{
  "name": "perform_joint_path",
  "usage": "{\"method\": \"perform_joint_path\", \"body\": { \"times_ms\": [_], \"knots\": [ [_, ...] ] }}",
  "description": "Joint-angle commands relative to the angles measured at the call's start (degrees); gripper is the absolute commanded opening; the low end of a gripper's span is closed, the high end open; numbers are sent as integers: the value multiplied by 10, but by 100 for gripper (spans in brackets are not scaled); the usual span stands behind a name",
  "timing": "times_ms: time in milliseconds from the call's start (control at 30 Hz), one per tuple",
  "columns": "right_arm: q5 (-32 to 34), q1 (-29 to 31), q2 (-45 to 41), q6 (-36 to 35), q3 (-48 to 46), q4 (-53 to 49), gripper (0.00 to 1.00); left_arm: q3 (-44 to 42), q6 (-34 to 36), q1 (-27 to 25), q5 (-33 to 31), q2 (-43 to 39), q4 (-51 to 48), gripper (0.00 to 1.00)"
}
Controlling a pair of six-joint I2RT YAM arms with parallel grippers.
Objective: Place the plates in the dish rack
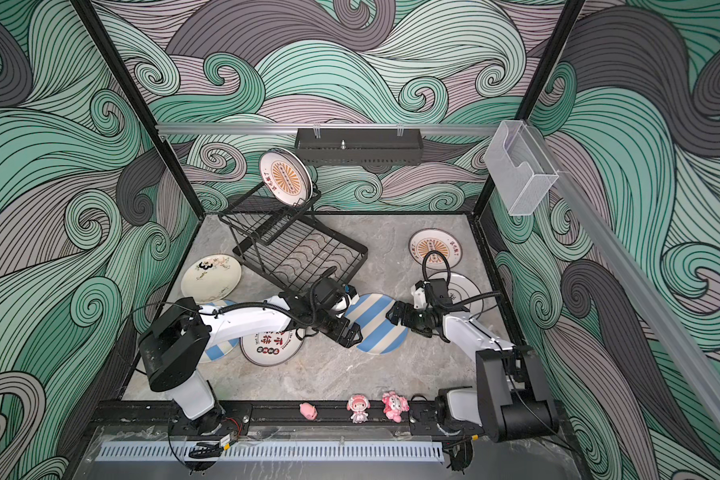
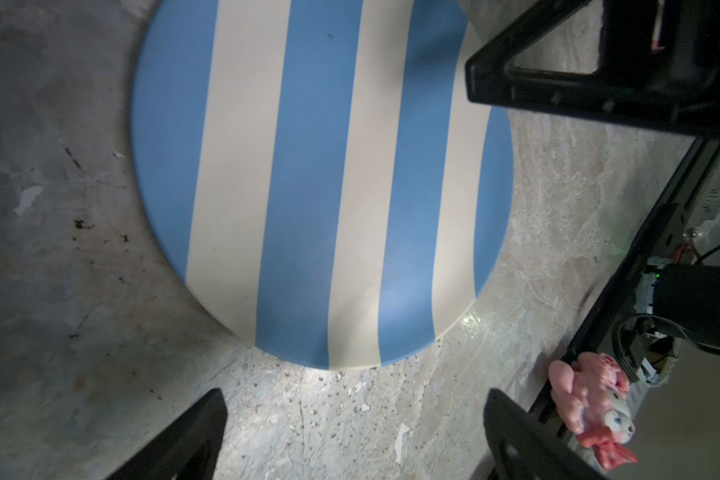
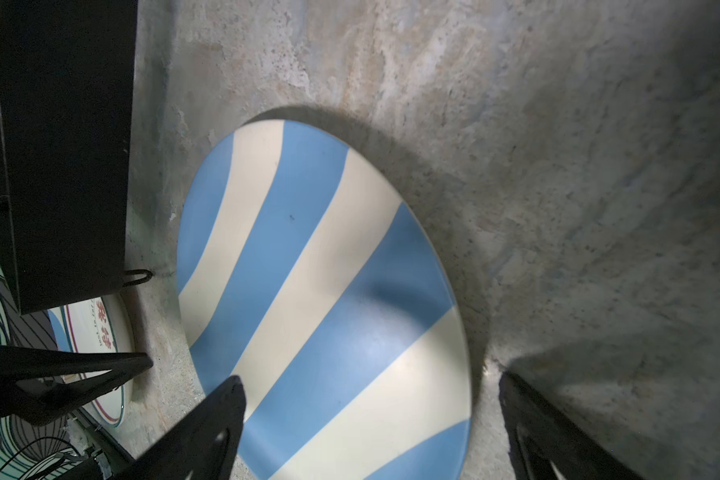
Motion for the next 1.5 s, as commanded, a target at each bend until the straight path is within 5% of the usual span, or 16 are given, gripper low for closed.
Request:
{"method": "perform_joint_path", "body": {
  "times_ms": [0, 833, 1100, 1467],
  "knots": [
    [-5, -6, 0, 2, -16, -16, 95, 34, 3, -2, -16, 21, -33, 99],
    [-71, -31, 34, 6, -22, 2, 87, 108, 26, -4, 7, 103, -44, 99],
    [-46, -30, 27, -1, -18, -14, 88, 103, -27, -4, -93, 55, -125, 99],
    [-52, -31, 33, -2, -16, -7, 88, 122, -30, -5, -85, 91, -130, 99]
  ]
}}
